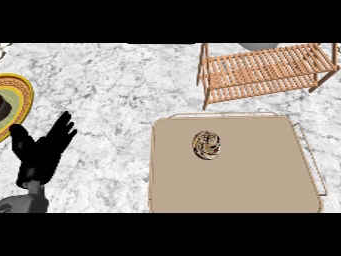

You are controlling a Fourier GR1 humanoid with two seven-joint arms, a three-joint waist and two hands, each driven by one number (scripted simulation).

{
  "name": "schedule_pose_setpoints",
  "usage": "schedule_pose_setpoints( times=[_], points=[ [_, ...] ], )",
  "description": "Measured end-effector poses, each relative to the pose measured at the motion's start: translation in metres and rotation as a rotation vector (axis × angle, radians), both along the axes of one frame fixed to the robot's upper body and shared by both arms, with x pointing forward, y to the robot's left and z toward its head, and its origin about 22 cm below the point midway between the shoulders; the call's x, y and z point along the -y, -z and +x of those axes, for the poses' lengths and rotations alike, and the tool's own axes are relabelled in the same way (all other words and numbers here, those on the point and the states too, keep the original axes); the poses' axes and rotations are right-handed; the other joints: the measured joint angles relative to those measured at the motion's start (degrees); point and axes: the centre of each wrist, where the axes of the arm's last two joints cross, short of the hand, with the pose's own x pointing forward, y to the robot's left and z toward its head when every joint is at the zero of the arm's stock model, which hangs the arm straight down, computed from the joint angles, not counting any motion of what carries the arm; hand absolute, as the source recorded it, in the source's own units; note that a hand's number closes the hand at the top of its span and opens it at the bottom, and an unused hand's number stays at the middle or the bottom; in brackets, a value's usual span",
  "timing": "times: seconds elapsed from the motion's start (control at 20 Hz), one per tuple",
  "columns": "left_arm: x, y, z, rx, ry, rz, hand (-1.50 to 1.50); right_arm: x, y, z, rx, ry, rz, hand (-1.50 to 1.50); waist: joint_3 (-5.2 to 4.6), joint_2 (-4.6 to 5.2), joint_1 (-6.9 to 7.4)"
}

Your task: Pick the lemon from the tray and place it in the tiered shelf

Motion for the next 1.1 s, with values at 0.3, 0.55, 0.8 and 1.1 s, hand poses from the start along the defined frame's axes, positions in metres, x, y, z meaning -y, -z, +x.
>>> schedule_pose_setpoints(
  times=[0.3, 0.55, 0.8, 1.1],
  points=[
    [0.003, -0.001, 0.000, -0.001, 0.006, 0.001, 0.00, 0.009, -0.013, -0.001, -0.001, -0.014, 0.238, -1.50, -0.05, 0.04, 0.07],
    [0.007, 0.000, 0.000, 0.002, 0.002, 0.002, 0.00, 0.027, -0.018, -0.003, 0.026, 0.017, 0.409, -1.50, -0.05, 0.09, 0.08],
    [0.002, -0.002, 0.001, 0.000, 0.000, -0.001, 0.00, 0.059, -0.033, -0.016, 0.104, 0.147, 0.469, -1.50, -0.03, 0.19, 0.22],
    [0.004, -0.003, 0.003, -0.002, 0.008, -0.002, 0.00, 0.120, -0.040, -0.040, 0.158, 0.322, 0.572, -1.50, -0.04, 0.46, 0.41]
  ],
)
